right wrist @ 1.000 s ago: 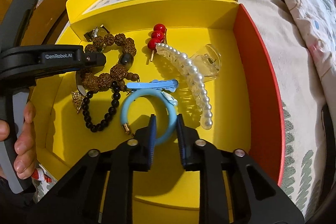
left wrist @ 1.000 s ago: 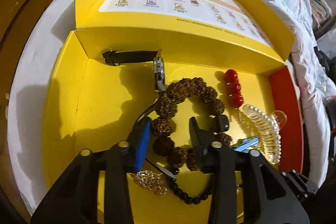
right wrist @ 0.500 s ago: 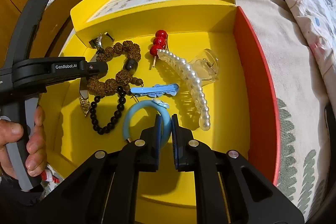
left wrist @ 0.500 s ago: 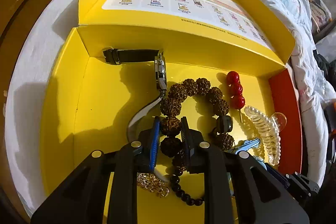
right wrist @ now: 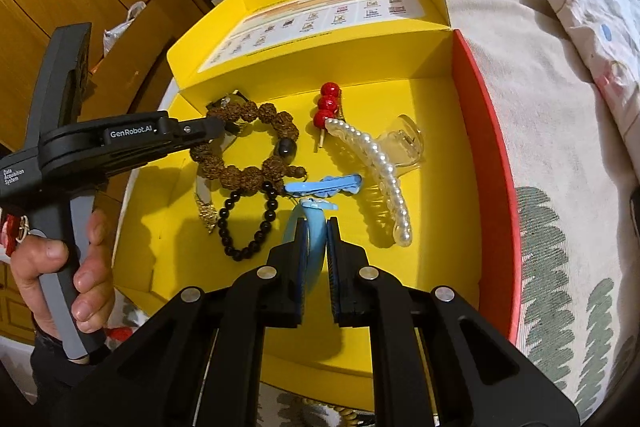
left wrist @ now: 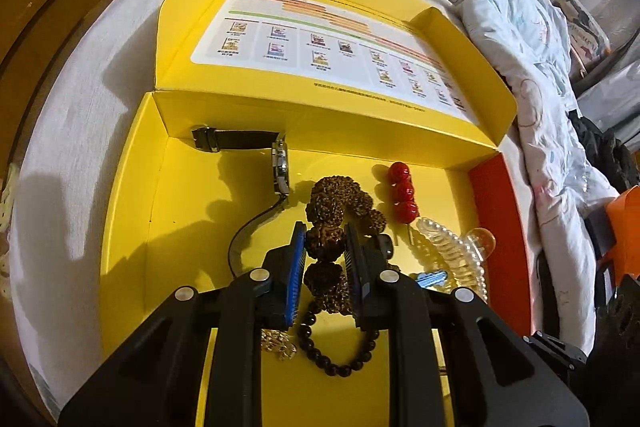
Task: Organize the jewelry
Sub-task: 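Lift both bracelets up out of the box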
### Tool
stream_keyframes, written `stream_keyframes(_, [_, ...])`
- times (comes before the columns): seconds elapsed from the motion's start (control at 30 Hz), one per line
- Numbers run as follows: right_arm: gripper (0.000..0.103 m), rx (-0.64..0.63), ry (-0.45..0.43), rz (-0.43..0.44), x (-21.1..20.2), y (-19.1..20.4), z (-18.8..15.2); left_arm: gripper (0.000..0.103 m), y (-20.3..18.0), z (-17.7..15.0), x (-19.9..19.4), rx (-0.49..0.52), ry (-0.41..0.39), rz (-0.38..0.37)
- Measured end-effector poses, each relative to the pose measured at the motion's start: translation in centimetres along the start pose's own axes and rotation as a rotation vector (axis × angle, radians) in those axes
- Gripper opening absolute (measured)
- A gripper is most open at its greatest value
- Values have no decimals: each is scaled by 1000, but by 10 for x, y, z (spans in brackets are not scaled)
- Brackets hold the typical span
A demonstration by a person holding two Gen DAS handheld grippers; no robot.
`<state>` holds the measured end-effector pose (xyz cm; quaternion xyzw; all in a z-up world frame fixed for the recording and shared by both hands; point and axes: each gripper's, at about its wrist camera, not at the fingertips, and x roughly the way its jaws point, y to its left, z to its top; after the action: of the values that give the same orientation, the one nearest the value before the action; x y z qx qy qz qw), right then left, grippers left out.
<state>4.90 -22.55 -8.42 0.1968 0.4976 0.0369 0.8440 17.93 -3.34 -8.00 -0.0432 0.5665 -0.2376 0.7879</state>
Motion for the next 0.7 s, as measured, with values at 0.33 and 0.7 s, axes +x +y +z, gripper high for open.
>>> stream_keyframes(0.33, [10, 4, -36, 40, -22, 3, 1, 19, -20, 4, -26, 12, -48, -56])
stream_keyframes(0.7, [10, 21, -84, 42, -53, -3, -3, 19, -38, 0, -59, 30, -105, -70])
